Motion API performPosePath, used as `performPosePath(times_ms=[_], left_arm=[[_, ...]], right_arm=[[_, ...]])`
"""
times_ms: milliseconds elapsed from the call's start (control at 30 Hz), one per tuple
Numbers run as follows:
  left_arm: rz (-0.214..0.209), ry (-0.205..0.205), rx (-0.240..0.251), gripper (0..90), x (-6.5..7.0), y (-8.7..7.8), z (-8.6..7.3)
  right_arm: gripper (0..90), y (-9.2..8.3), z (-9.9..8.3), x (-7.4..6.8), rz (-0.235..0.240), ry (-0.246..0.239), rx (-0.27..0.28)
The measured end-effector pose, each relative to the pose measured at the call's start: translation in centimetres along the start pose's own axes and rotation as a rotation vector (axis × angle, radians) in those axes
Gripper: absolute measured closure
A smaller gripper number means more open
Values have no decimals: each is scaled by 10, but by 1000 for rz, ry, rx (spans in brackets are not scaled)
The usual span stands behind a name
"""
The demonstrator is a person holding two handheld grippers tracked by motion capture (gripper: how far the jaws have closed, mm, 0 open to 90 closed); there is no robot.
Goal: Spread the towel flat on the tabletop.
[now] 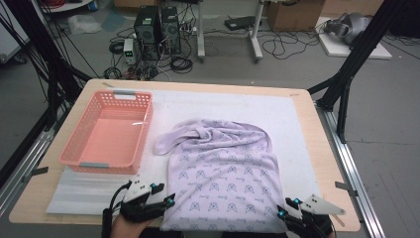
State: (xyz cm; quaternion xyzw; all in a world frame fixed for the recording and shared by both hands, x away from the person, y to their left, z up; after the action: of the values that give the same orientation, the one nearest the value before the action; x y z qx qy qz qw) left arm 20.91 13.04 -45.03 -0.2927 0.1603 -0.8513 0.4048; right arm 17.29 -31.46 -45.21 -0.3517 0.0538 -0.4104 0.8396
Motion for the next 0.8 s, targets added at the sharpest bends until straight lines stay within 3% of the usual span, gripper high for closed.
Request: performPosePath(times_ms=[33,133,267,400,467,500,533,567,633,800], left_arm=[[0,-33,9,452,-7,12,10],[13,-44,12,448,-12,22,16],[24,-62,-41,421,-19,49,25],[30,-51,-58,426,-18,55,26],[56,-18,-62,454,-14,56,25],[72,35,-69,671,-10,54,22],[72,35,-69,865,-10,54,22],[70,43,-83,877,-9,54,22],[62,13,-100,885,-10,53,24],[41,5,-97,886,-11,39,15]], right_arm=[[556,7,5,4,-12,-2,-2],[522,16,13,11,-38,4,2],[544,34,20,23,-67,38,5],[537,45,19,27,-55,32,-37],[535,48,18,30,-36,54,-33],[612,47,16,32,-11,68,-25],[612,47,16,32,-11,68,-25],[845,45,15,30,51,55,-8],[859,43,16,29,61,23,-17],[864,32,10,28,94,6,-36]])
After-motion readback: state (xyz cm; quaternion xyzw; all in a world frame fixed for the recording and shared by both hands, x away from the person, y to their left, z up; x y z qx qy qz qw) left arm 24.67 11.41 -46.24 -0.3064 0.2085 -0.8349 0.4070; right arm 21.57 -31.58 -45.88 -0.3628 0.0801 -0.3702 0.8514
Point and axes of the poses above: each handheld gripper's, and its own axes: y roughly forward along the jaws, z roughly out of its top, x roughly to its right, the point moved 2 cm from there along y, roughly forward along the jaws, and after that the axes turned 14 degrees about -y, right-handed, at the moved point
